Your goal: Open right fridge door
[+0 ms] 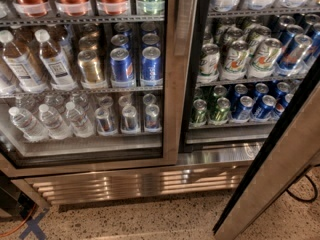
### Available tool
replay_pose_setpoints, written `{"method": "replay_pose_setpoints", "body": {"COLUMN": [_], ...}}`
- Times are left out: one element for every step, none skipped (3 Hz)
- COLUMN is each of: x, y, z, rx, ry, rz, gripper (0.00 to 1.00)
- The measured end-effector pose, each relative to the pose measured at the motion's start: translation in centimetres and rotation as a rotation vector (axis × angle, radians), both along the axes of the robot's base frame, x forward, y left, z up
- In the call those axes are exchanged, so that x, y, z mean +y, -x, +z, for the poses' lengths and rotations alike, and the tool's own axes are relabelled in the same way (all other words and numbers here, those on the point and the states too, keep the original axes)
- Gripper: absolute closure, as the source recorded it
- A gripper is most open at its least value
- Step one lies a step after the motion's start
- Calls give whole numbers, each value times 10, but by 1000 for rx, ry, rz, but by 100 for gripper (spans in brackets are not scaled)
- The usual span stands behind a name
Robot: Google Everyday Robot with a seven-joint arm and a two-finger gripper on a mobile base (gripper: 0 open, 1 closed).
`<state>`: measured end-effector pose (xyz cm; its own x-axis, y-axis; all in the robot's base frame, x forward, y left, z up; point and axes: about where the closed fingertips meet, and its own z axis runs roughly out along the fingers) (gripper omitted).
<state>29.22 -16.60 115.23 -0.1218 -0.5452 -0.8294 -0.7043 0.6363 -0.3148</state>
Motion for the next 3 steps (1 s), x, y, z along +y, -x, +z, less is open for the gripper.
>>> {"method": "replay_pose_setpoints", "body": {"x": [0, 0, 0], "y": [0, 0, 0], "z": [0, 0, 0], "rx": [0, 0, 0], "ry": [0, 0, 0], "rz": [0, 0, 0], "gripper": [0, 0, 0]}}
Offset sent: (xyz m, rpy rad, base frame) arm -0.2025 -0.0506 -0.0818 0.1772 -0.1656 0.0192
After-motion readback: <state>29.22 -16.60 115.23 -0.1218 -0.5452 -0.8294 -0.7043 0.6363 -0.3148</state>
